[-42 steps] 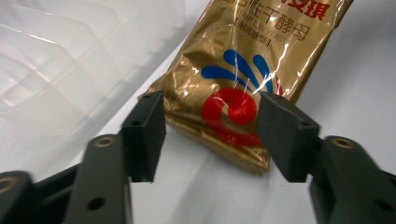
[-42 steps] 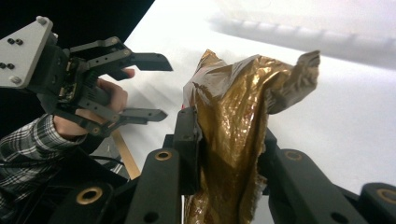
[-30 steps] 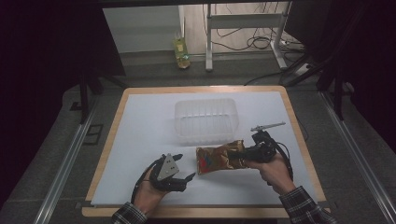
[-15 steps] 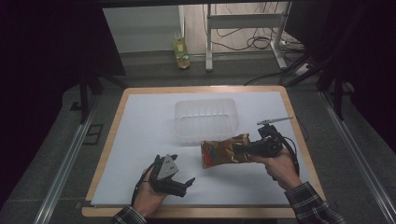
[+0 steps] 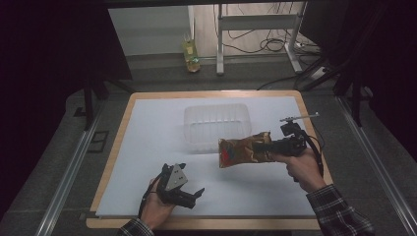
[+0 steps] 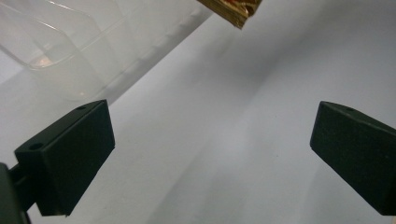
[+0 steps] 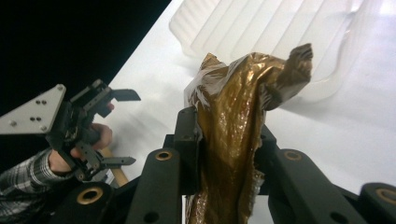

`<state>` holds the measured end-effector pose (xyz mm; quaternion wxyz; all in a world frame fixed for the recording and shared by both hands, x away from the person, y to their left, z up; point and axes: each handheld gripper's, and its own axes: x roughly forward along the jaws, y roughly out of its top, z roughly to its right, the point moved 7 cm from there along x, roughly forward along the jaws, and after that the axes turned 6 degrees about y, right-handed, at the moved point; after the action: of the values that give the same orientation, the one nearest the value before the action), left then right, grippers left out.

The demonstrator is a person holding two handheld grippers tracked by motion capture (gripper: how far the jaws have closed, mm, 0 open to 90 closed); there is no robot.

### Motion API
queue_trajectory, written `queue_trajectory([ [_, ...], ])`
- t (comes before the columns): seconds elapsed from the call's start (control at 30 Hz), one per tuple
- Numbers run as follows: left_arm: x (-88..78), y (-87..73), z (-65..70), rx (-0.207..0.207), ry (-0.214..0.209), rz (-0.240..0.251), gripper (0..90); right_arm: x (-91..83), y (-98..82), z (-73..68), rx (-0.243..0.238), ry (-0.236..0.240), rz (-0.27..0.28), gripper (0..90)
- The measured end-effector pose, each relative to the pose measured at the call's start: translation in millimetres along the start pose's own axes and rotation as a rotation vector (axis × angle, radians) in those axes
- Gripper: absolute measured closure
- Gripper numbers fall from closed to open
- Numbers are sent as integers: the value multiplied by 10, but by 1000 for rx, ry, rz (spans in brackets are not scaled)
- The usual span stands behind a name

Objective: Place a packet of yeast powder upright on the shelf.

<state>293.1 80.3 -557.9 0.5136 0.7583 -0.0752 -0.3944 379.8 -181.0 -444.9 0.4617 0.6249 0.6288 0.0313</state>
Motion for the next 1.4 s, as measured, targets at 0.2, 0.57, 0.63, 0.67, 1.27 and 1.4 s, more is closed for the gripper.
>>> queue_trajectory([
  [0.2, -2, -1, -9, -2, -1, 4, 0, -87, 127, 53, 3, -33, 20, 712],
  [0.57, 20, -16, 18, 9, -7, -7, 0, -210, 398, 179, 13, -98, 58, 713],
  [0.63, 26, -21, 21, 11, -7, -10, 0, -224, 442, 212, 16, -111, 63, 713],
  [0.67, 28, -22, 23, 12, -8, -12, 0, -229, 461, 227, 17, -116, 65, 713],
  [1.27, 37, -26, 48, 23, -13, -17, 0, -160, 823, 411, 15, -218, 79, 713],
  [1.4, 37, -27, 50, 24, -13, -18, 0, -102, 881, 457, 17, -237, 75, 714],
])
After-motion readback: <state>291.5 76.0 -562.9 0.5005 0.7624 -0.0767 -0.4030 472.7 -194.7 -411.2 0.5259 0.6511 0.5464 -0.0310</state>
